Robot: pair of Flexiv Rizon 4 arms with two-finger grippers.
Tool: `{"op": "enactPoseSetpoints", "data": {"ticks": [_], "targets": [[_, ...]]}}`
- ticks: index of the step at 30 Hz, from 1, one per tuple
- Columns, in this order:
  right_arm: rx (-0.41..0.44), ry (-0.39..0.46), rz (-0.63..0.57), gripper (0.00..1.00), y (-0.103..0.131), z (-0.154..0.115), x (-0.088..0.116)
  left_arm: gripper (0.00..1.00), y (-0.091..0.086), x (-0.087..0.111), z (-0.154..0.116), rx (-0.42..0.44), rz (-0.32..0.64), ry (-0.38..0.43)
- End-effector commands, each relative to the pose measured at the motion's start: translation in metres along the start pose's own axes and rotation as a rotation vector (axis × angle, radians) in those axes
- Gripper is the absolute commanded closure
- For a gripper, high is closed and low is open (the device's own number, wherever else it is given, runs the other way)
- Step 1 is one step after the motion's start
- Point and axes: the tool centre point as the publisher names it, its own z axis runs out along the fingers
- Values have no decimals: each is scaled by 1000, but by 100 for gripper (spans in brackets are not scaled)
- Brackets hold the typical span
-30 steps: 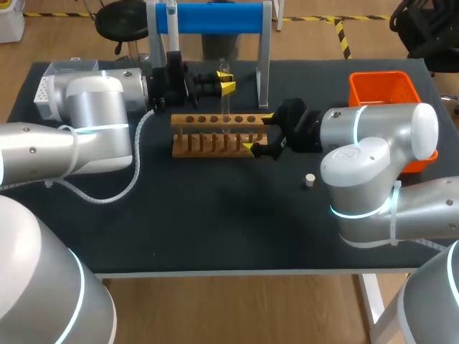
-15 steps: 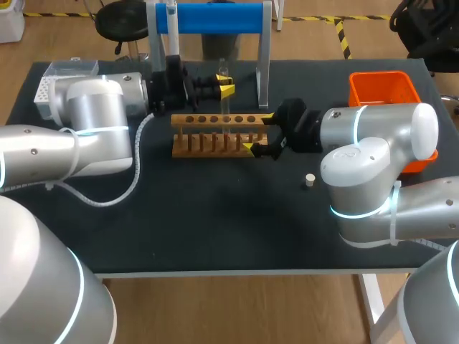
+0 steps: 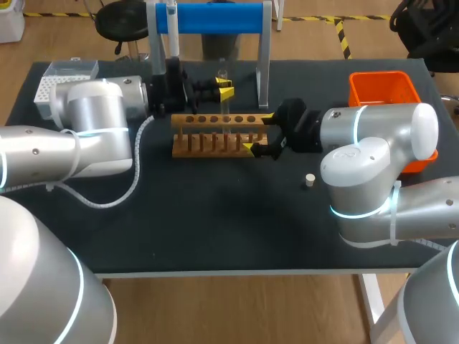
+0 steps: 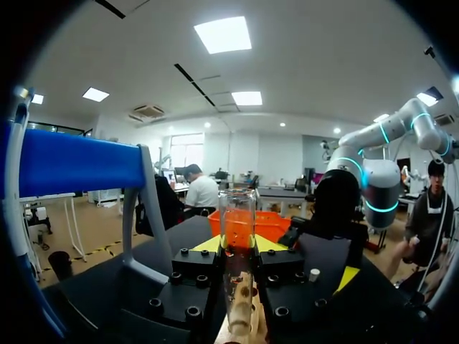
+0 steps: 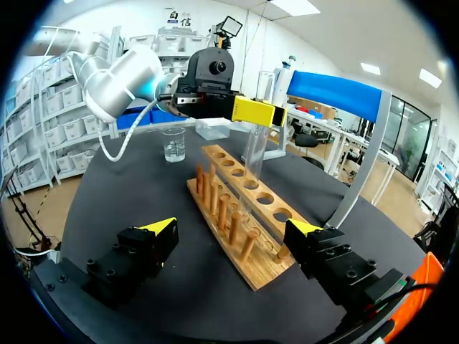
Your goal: Invert the test tube, pick up the pipette, mount the tip to pipette, aspirate from beaker and dispense into the tube, eject the tip, return the pipette, and cap with the stopper.
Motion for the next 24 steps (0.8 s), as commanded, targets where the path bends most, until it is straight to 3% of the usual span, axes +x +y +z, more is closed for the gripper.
{"op": "enactPoseSetpoints", "data": {"ticks": [1, 24], "targets": [[3, 2, 0, 0, 0, -1, 0, 100, 5, -3, 1, 6, -4, 4], [3, 2, 0, 0, 0, -1, 0, 100, 16, -5, -1, -2, -32, 3]]}}
